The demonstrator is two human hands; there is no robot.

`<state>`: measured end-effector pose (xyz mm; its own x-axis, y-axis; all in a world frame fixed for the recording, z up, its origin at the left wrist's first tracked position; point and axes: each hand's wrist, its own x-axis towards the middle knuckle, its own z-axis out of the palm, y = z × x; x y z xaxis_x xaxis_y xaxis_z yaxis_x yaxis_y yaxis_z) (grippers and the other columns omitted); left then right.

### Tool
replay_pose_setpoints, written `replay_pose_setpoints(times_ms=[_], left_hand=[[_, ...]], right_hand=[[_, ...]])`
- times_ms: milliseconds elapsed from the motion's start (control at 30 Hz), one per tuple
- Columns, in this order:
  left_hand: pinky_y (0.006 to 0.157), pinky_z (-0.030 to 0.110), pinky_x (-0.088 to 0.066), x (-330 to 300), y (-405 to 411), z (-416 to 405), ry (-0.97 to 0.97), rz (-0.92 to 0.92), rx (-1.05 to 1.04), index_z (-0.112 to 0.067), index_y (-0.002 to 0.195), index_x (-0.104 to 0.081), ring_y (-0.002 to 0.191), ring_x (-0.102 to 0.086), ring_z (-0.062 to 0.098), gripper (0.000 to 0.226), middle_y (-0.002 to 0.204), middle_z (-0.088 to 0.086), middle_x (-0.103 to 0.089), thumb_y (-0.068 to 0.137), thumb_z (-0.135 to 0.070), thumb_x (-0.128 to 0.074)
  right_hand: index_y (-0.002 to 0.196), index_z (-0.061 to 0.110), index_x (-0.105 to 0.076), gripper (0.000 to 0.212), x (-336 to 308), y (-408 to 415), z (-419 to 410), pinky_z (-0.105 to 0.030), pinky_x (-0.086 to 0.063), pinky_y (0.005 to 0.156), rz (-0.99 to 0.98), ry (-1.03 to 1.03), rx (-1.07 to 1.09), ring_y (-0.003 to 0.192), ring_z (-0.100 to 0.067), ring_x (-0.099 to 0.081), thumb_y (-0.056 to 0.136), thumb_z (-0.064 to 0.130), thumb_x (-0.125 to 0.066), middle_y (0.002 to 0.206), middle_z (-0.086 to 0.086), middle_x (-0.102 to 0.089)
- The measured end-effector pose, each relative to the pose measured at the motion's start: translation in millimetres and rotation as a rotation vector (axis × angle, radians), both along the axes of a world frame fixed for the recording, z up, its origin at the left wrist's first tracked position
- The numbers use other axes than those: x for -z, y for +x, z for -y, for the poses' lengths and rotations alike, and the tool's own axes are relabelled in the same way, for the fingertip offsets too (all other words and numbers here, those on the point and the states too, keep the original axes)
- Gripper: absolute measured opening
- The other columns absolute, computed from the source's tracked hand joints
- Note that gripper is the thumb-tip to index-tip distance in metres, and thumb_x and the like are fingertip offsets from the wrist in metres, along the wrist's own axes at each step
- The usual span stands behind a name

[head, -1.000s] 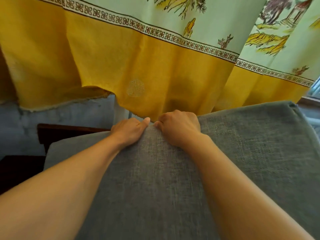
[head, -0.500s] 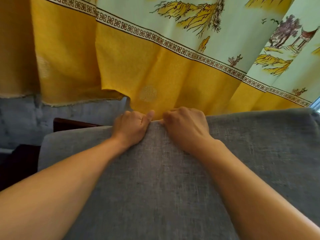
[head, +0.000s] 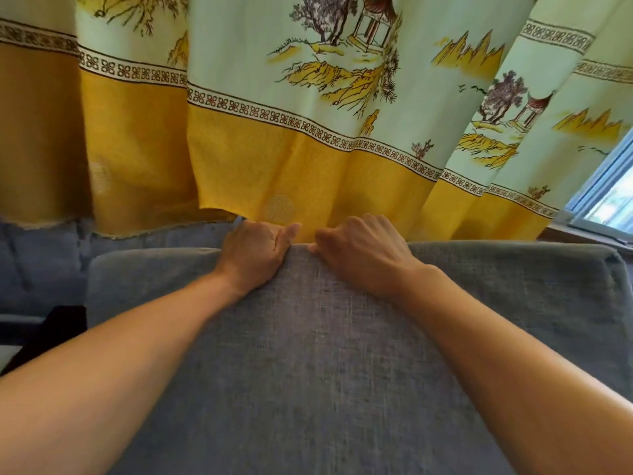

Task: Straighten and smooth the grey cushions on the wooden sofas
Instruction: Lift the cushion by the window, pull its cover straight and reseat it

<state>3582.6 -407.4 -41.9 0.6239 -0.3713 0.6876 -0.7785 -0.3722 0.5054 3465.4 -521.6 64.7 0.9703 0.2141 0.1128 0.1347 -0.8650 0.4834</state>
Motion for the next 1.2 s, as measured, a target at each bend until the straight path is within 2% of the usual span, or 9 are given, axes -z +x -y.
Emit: replay_pose_setpoints(times_ms=[167, 267, 433, 500, 600, 733, 933, 1100, 1200], left_hand=[[0.056, 0.032, -0.023, 3.3, 0.7, -10.8, -0.001, 0.038, -0.038, -0.018, 0.046, -0.04, 0.059, -0.058, 0.038, 0.06, 0.061, 0.024, -0.061, 0.091, -0.054, -0.025], [0.056, 0.033, -0.021, 8.7, -3.9, -20.7, -0.043, -0.002, -0.011, -0.024, 0.044, -0.027, 0.058, -0.056, 0.038, 0.055, 0.06, 0.025, -0.059, 0.092, -0.051, -0.027], [0.057, 0.037, -0.027, 10.0, -14.8, -26.4, -0.027, -0.015, -0.043, -0.024, 0.046, -0.028, 0.067, -0.059, 0.04, 0.055, 0.066, 0.023, -0.062, 0.084, -0.06, -0.013], [0.056, 0.036, -0.026, 11.4, -24.5, -33.0, -0.021, -0.024, -0.073, -0.022, 0.047, -0.03, 0.07, -0.06, 0.039, 0.057, 0.068, 0.021, -0.064, 0.082, -0.062, -0.011], [0.055, 0.034, -0.023, 8.7, -46.3, -44.4, -0.006, -0.042, -0.059, -0.023, 0.046, -0.029, 0.067, -0.059, 0.037, 0.057, 0.065, 0.019, -0.063, 0.083, -0.062, -0.012], [0.056, 0.034, -0.023, 4.2, -86.2, -41.0, 0.053, -0.05, -0.022, -0.022, 0.047, -0.031, 0.07, -0.059, 0.037, 0.054, 0.068, 0.018, -0.064, 0.09, -0.052, -0.023], [0.053, 0.03, -0.022, 1.5, -152.0, -15.4, 0.102, 0.083, 0.073, -0.025, 0.051, -0.028, 0.059, -0.056, 0.033, 0.051, 0.06, 0.012, -0.061, 0.094, -0.052, -0.023], [0.049, 0.024, -0.024, 9.2, -207.4, -4.0, 0.181, 0.242, 0.069, -0.014, 0.049, -0.052, 0.045, -0.055, 0.032, 0.056, 0.049, 0.012, -0.058, 0.095, -0.041, -0.033], [0.05, 0.028, -0.027, 7.1, -237.9, 4.6, 0.253, 0.227, 0.08, -0.009, 0.054, -0.06, 0.051, -0.059, 0.036, 0.055, 0.055, 0.016, -0.061, 0.095, -0.039, -0.038]], right_hand=[[0.075, 0.018, -0.034, 0.037, -3.3, -8.5, -20.1, -0.031, -0.024, 0.049, -0.009, -0.004, 0.016, 0.049, -0.012, -0.028, 0.103, 0.04, -0.026, 0.061, 0.003, -0.032], [0.064, 0.02, -0.021, 0.044, 5.5, -9.5, -31.3, -0.031, -0.023, 0.046, 0.004, -0.019, 0.015, 0.049, -0.014, -0.027, 0.104, 0.037, -0.027, 0.061, 0.002, -0.031], [0.083, 0.018, -0.045, 0.031, 5.3, -25.6, -41.2, -0.033, -0.034, 0.057, 0.028, 0.022, 0.028, 0.066, -0.025, -0.05, 0.104, 0.035, -0.028, 0.062, -0.002, -0.036], [0.089, 0.02, -0.046, 0.029, 5.4, -34.0, -48.3, -0.034, -0.033, 0.059, 0.016, 0.043, 0.017, 0.077, -0.029, -0.058, 0.103, 0.036, -0.027, 0.063, -0.001, -0.037], [0.09, 0.021, -0.044, 0.029, 6.8, -53.1, -58.7, -0.034, -0.032, 0.059, 0.002, 0.08, 0.011, 0.083, -0.028, -0.061, 0.103, 0.038, -0.025, 0.068, -0.002, -0.043], [0.107, 0.017, -0.049, 0.036, 13.5, -94.2, -54.0, -0.034, -0.033, 0.061, 0.004, 0.108, 0.046, 0.088, -0.03, -0.061, 0.103, 0.043, -0.025, 0.09, -0.006, -0.059], [0.104, 0.02, -0.054, 0.042, 22.7, -171.5, -29.3, -0.035, -0.033, 0.066, 0.035, 0.23, 0.12, 0.097, -0.032, -0.06, 0.099, 0.052, -0.027, 0.101, -0.009, -0.062], [0.106, 0.018, -0.058, 0.044, 38.4, -232.1, -15.4, -0.035, -0.03, 0.067, 0.057, 0.256, 0.13, 0.097, -0.033, -0.059, 0.1, 0.05, -0.027, 0.103, -0.01, -0.063], [0.107, 0.017, -0.058, 0.045, 49.1, -260.8, -4.2, -0.035, -0.031, 0.068, 0.078, 0.306, 0.152, 0.099, -0.033, -0.059, 0.099, 0.05, -0.029, 0.104, -0.011, -0.063]])
